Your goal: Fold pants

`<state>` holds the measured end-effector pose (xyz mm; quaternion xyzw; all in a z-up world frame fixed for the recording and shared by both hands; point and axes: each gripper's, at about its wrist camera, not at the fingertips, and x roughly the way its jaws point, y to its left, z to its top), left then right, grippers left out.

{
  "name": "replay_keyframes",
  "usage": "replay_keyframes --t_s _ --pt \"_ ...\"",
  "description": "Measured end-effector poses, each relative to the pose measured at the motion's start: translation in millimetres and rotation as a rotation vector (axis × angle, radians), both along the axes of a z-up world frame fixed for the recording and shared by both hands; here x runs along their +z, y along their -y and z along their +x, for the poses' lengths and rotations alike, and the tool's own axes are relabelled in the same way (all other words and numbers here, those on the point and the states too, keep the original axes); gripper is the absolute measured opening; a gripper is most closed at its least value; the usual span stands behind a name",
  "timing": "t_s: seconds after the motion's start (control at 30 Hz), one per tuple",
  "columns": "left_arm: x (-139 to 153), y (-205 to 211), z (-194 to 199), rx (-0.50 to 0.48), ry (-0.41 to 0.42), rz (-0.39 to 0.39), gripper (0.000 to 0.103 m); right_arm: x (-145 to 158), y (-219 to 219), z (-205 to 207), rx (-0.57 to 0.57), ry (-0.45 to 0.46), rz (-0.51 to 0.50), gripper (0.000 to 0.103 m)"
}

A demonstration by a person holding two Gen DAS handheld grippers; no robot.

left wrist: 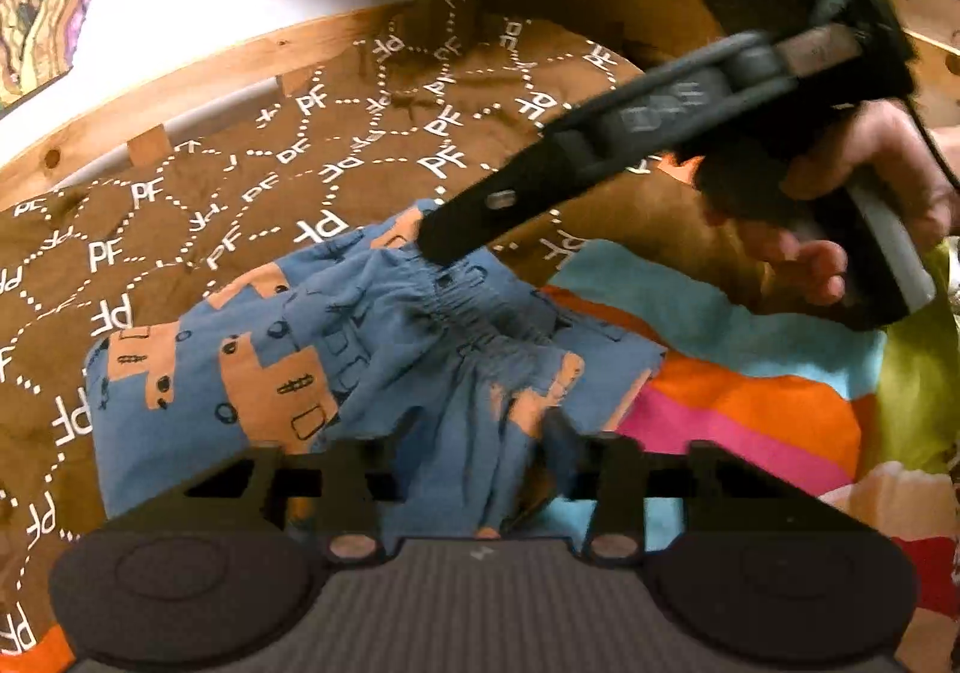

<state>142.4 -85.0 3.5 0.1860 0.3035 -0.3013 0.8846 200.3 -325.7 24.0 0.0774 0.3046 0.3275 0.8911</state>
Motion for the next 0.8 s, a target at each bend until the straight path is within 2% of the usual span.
replay_keyframes --t_s 0.1,0.17,0.23,0.3,0.37,0.47,0.8 --pt "0.5 3.8 -2.9 -0.021 0.021 0.021 0.023 -5.4 -4.6 11.4 -0.005 -0.055 0.029 0.073" --pt "0.6 4.6 -3.5 -0.026 0.023 0.03 0.015 -8.6 -7.1 16.1 -0.018 -0.075 0.021 0.051" --pt "1.5 2.7 -0.8 -0.015 0.007 0.015 0.011 -10.5 -7.7 17.3 -0.035 -0.082 0.017 0.036" --pt "3.6 -0.9 2.1 -0.001 -0.01 -0.012 0.007 -12.3 -6.6 18.3 -0.039 -0.091 0.029 0.031" --pt "5.3 -4.7 5.0 0.015 -0.032 -0.04 0.006 -12.5 -5.6 17.0 -0.04 -0.087 0.03 0.018" --pt "8.9 -6.4 3.8 0.018 -0.037 -0.059 0.006 -10.3 -2.7 15.2 -0.046 -0.084 0.044 0.013" --pt "30.1 -2.0 -7.5 -0.012 0.007 -0.093 0.005 8.2 12.3 2.9 -0.052 -0.047 0.074 0.011"
